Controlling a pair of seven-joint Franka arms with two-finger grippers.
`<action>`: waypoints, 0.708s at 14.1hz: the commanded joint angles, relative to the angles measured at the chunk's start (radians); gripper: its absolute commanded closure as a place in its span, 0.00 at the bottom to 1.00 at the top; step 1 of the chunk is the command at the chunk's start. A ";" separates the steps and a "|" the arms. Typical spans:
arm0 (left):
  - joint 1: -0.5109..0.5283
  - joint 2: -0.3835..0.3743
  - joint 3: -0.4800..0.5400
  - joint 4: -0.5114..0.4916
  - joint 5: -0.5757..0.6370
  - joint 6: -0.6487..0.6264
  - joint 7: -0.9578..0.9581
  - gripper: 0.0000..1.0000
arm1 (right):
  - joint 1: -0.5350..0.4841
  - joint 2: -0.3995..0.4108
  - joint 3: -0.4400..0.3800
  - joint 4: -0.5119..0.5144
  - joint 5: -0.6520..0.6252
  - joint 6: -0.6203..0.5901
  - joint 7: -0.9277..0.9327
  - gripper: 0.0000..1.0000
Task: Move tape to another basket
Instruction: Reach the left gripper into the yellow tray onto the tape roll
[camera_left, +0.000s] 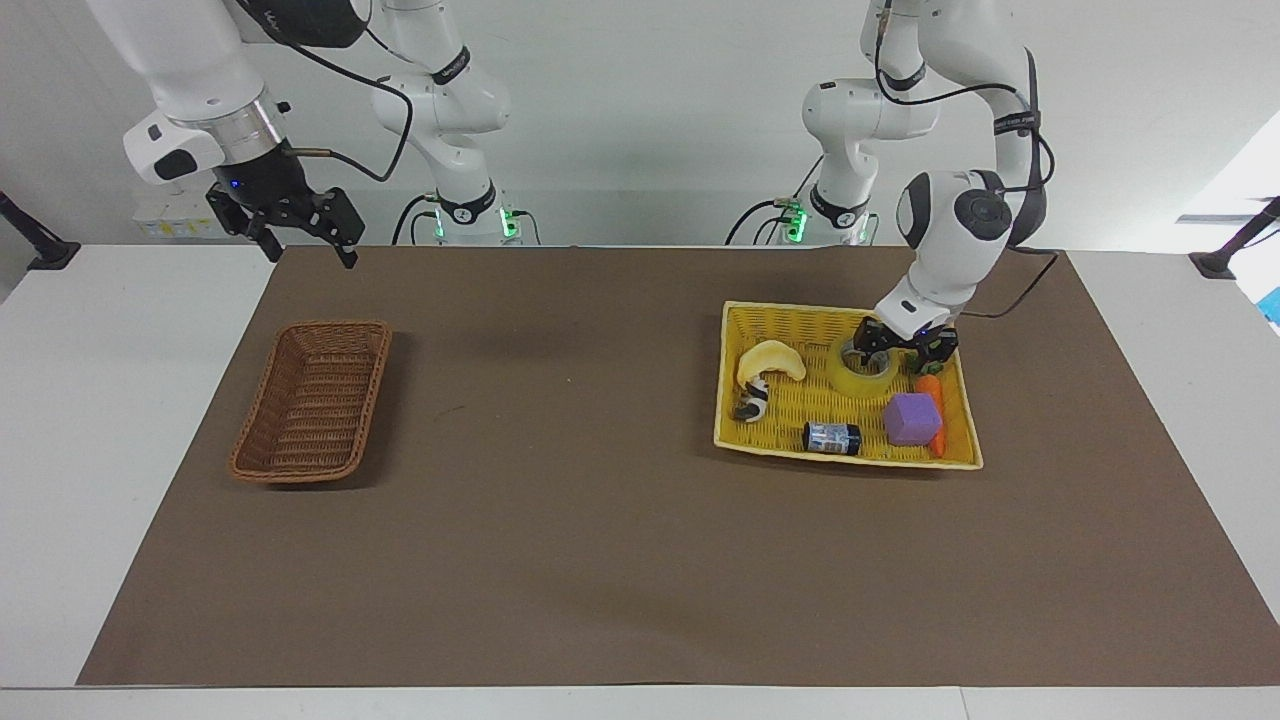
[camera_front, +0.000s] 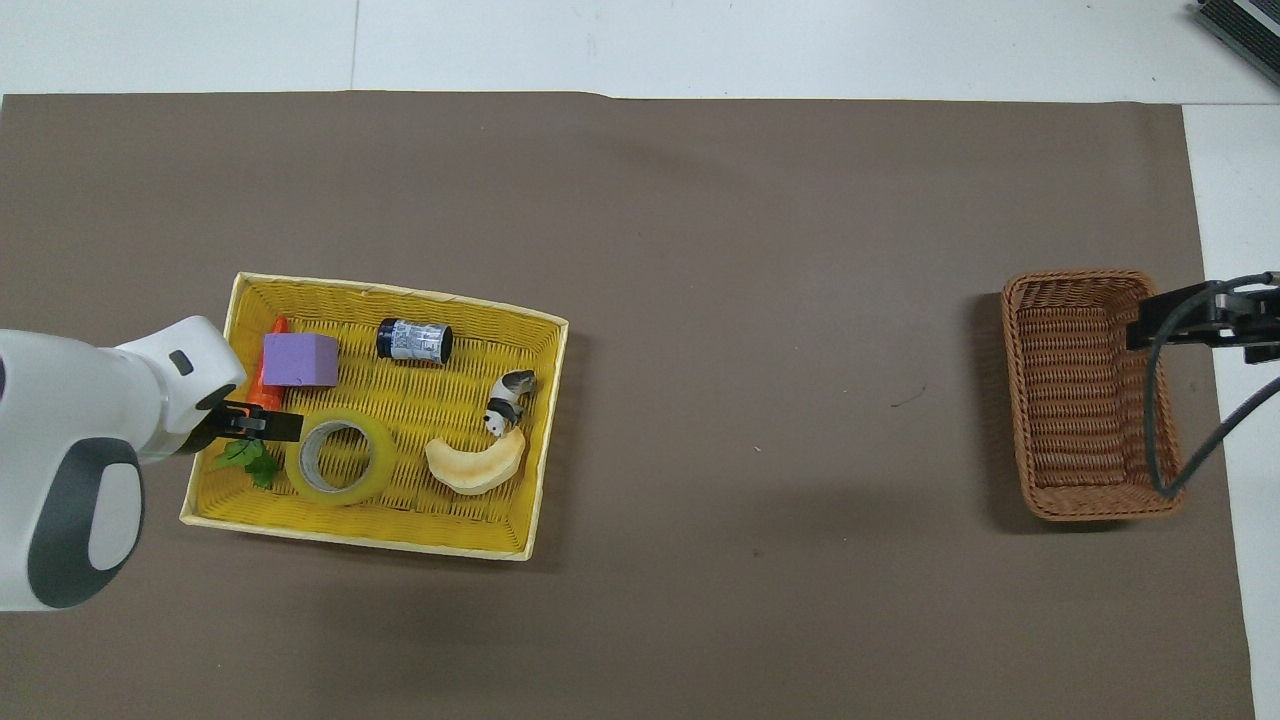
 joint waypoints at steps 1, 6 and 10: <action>-0.017 0.008 0.014 -0.015 0.006 0.027 0.005 1.00 | -0.010 -0.028 0.004 -0.038 -0.013 0.028 -0.032 0.00; -0.010 -0.006 0.014 0.086 0.006 -0.106 0.007 1.00 | -0.010 -0.028 0.003 -0.038 -0.013 0.029 -0.032 0.00; -0.002 -0.008 0.016 0.261 0.006 -0.326 -0.002 1.00 | -0.008 -0.029 0.003 -0.038 -0.013 0.028 -0.032 0.00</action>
